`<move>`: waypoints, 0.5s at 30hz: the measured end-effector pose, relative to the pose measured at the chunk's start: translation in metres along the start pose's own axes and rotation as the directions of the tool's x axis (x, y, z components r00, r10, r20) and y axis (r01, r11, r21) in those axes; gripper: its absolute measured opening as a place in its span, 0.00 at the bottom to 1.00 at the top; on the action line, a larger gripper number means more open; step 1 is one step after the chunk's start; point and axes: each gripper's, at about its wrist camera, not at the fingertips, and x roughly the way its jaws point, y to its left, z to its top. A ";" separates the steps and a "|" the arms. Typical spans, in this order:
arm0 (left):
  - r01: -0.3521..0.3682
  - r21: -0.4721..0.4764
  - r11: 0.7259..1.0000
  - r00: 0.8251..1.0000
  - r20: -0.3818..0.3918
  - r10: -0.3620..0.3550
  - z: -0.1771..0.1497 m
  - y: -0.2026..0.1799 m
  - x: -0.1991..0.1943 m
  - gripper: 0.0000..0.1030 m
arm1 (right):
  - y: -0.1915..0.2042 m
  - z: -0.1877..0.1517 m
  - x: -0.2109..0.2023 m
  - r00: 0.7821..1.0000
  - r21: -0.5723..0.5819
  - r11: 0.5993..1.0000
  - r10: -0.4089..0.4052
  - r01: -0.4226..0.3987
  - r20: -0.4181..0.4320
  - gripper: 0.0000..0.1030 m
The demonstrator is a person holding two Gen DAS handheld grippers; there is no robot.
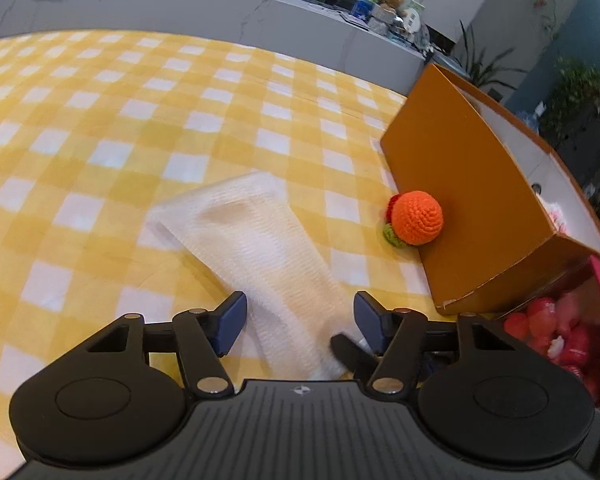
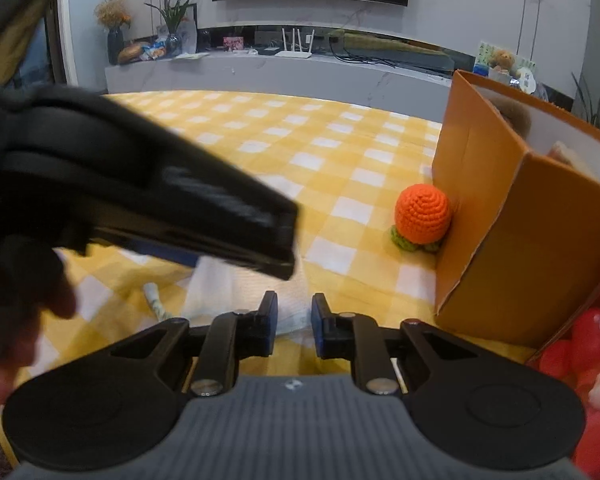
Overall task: Organize soft objects
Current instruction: 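Grasp the clear plastic bag with the left tool while right tool approaches orange ball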
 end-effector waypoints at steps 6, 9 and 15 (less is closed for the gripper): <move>-0.056 0.093 0.994 0.998 0.031 0.053 -0.001 -0.019 0.009 0.67 | -0.003 -0.001 -0.001 1.000 0.006 1.000 0.027 -0.027 0.001 0.16; -0.116 0.161 0.980 0.993 0.054 0.109 -0.004 -0.024 0.010 0.48 | -0.005 -0.001 -0.001 0.999 0.025 0.999 0.035 -0.035 0.001 0.16; -0.207 0.275 0.939 0.976 0.117 0.181 -0.012 -0.034 0.011 0.21 | -0.005 -0.001 -0.005 1.000 0.017 1.000 0.023 -0.023 -0.004 0.16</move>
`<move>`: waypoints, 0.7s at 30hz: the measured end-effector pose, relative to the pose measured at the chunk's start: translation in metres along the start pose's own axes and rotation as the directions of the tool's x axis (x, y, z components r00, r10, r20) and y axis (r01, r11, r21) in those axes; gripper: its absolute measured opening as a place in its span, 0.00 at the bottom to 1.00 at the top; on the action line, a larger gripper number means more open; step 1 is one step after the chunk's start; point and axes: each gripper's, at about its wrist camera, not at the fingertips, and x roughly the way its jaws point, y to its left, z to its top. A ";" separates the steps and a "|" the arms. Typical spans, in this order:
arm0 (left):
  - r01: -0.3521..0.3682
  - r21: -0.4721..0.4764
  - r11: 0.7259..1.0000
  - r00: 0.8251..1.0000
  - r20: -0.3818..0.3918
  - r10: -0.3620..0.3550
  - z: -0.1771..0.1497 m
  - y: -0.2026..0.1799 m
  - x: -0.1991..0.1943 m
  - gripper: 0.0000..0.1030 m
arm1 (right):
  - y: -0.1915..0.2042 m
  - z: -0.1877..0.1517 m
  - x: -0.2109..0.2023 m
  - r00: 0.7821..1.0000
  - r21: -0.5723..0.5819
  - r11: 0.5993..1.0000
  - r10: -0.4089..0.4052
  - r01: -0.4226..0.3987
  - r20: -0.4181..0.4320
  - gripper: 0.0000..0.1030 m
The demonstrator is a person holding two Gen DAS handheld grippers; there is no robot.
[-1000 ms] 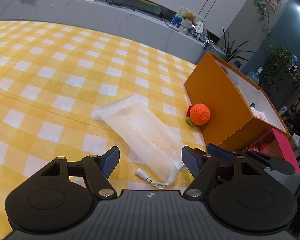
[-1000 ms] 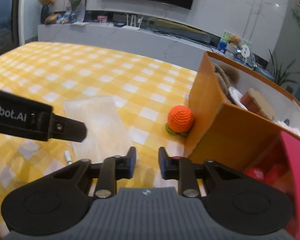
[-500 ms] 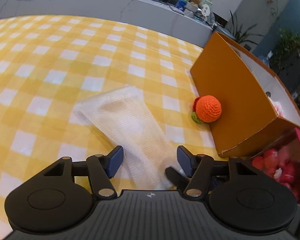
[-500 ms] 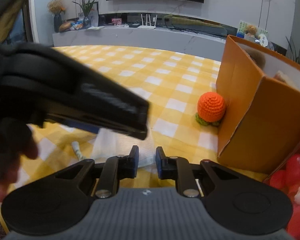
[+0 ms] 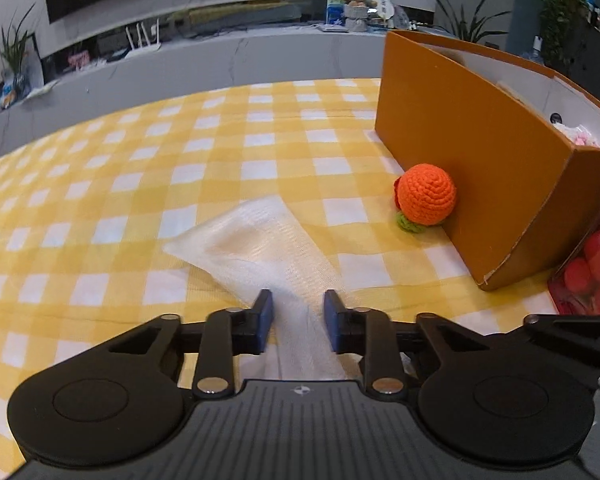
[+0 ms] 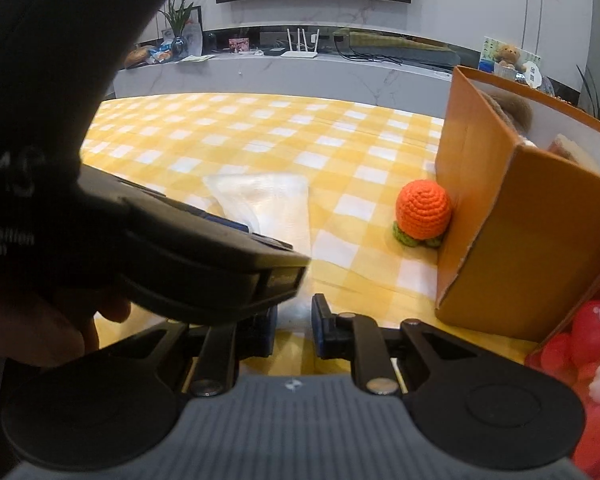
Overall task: Organize soft objects
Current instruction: 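Grasp the clear plastic bag with the left tool while right tool approaches orange ball, then lift the bag with the left tool while right tool grasps the orange crocheted ball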
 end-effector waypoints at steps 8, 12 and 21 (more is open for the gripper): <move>0.021 -0.036 0.999 0.999 0.036 -0.020 0.004 0.012 -0.009 0.01 | -0.003 0.006 -0.011 0.998 -0.049 0.997 -0.064 0.064 0.000 0.18; 0.023 -0.058 0.998 0.997 0.074 -0.018 0.011 0.024 -0.020 0.01 | 0.001 0.020 -0.014 0.994 -0.159 0.981 -0.110 0.111 0.011 0.18; 0.108 -0.132 0.985 0.989 0.116 -0.093 0.020 0.042 -0.030 0.01 | 0.020 0.049 0.014 0.956 -0.599 0.766 -0.294 0.234 -0.003 0.36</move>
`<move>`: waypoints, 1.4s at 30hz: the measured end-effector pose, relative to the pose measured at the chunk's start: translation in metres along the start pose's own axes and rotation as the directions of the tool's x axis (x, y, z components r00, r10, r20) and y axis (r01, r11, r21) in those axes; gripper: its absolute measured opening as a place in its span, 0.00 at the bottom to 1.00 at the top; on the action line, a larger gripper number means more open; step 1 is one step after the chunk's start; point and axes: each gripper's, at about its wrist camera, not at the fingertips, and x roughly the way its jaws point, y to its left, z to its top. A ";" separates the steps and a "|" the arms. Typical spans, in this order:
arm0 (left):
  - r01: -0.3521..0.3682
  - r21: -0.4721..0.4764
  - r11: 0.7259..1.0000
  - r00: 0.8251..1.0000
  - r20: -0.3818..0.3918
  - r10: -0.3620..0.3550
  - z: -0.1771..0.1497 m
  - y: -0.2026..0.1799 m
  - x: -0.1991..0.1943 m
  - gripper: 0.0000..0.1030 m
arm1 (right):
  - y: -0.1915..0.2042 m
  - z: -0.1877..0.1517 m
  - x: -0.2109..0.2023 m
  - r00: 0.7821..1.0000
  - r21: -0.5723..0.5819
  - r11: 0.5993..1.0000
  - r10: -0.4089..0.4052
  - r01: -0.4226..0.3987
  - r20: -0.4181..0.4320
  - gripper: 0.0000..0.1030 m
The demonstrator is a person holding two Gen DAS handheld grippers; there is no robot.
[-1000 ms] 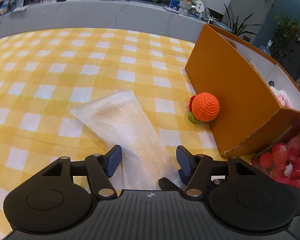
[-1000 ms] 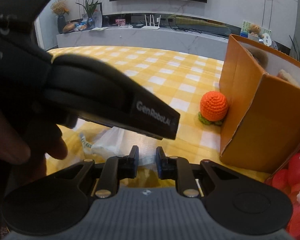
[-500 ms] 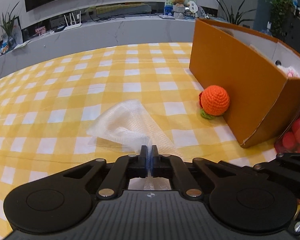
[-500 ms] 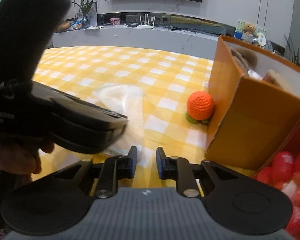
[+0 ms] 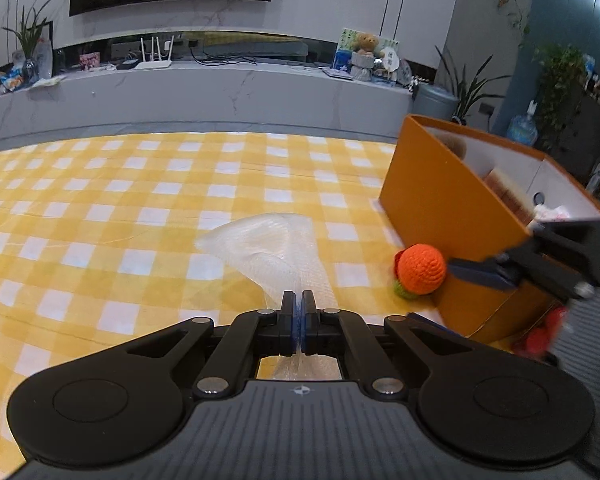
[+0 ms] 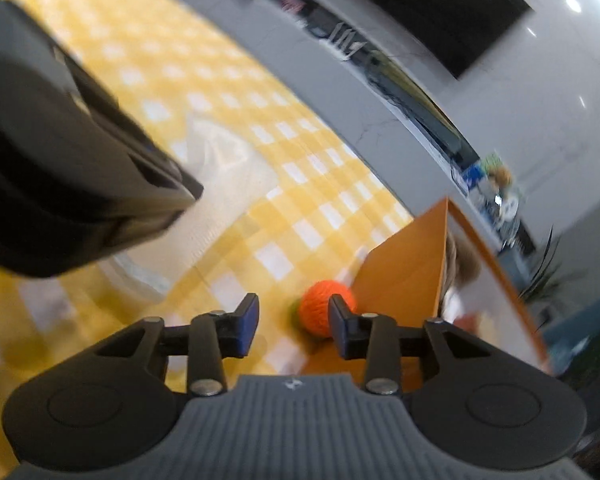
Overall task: Organize soft objects
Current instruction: 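Lift the bag with the left tool while right tool grasps the orange crocheted ball, then carry bag with left tool while right tool carries orange ball over the orange box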
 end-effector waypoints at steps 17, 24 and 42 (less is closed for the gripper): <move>-0.004 -0.159 0.987 1.000 -0.020 0.001 0.005 0.029 0.005 0.01 | 0.009 0.015 0.045 0.985 -0.428 0.904 -0.081 0.008 -0.153 0.51; 0.011 -0.179 0.984 1.000 -0.017 -0.015 0.005 0.030 0.005 0.01 | 0.009 0.012 0.061 0.979 -0.420 0.907 -0.109 0.027 -0.174 0.40; 0.103 -0.156 0.982 0.987 0.141 -0.081 0.012 0.023 -0.034 0.01 | -0.023 0.025 -0.024 0.999 -0.220 0.975 -0.032 0.030 -0.005 0.39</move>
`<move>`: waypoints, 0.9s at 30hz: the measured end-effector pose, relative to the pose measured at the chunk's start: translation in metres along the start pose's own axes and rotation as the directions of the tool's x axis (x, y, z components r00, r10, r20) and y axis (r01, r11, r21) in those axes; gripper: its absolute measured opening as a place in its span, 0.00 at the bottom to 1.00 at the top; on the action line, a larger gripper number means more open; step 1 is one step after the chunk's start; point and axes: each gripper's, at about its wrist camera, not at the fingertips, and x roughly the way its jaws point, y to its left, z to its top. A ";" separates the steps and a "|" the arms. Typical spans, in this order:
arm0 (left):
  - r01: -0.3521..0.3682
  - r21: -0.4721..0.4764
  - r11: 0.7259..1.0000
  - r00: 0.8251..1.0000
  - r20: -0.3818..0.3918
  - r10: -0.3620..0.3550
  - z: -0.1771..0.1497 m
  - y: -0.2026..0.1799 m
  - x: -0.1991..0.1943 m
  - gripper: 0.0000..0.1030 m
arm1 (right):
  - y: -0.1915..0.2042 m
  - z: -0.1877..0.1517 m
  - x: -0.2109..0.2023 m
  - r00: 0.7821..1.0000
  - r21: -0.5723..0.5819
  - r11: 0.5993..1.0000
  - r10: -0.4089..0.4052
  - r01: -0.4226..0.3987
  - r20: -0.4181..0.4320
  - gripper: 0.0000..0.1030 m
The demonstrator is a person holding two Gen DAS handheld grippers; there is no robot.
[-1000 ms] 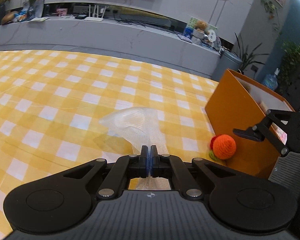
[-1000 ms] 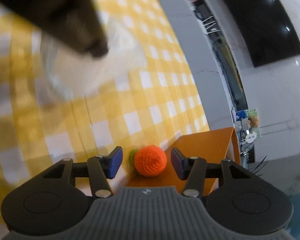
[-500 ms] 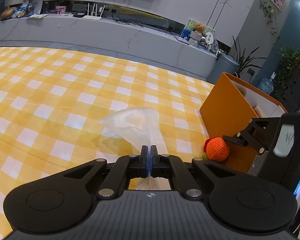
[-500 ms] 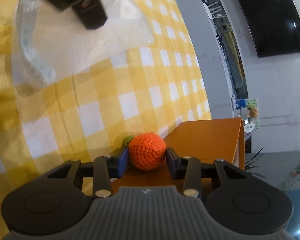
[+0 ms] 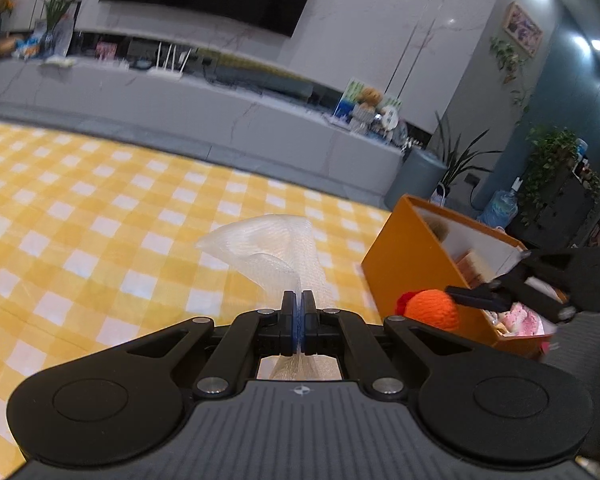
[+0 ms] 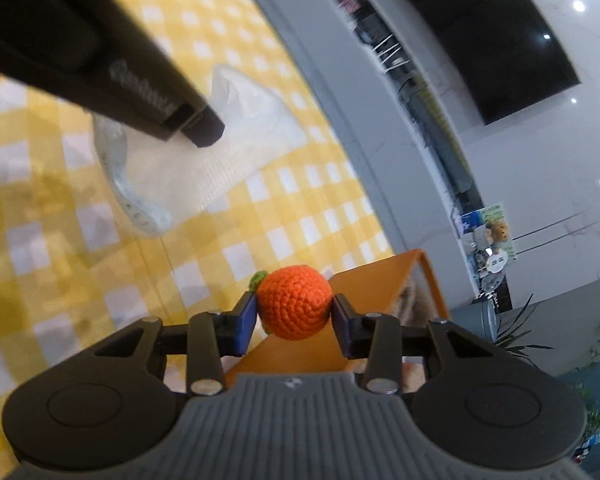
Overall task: Organize soft objects
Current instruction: 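Carry bag with left tool while right tool carries orange ball over the orange box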
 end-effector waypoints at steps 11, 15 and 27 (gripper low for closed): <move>0.092 0.082 0.992 0.996 0.002 -0.093 -0.004 -0.040 -0.024 0.01 | -0.058 -0.048 -0.069 0.998 0.304 0.953 -0.012 -0.010 0.069 0.39; 0.138 0.079 0.987 0.990 -0.006 -0.137 0.001 -0.059 -0.028 0.01 | -0.080 -0.074 -0.082 0.997 0.387 0.922 -0.030 0.002 0.068 0.39; 0.285 0.200 0.937 0.958 -0.053 -0.280 0.026 -0.164 0.000 0.01 | -0.133 -0.150 -0.089 0.994 0.602 0.797 -0.095 0.039 0.061 0.39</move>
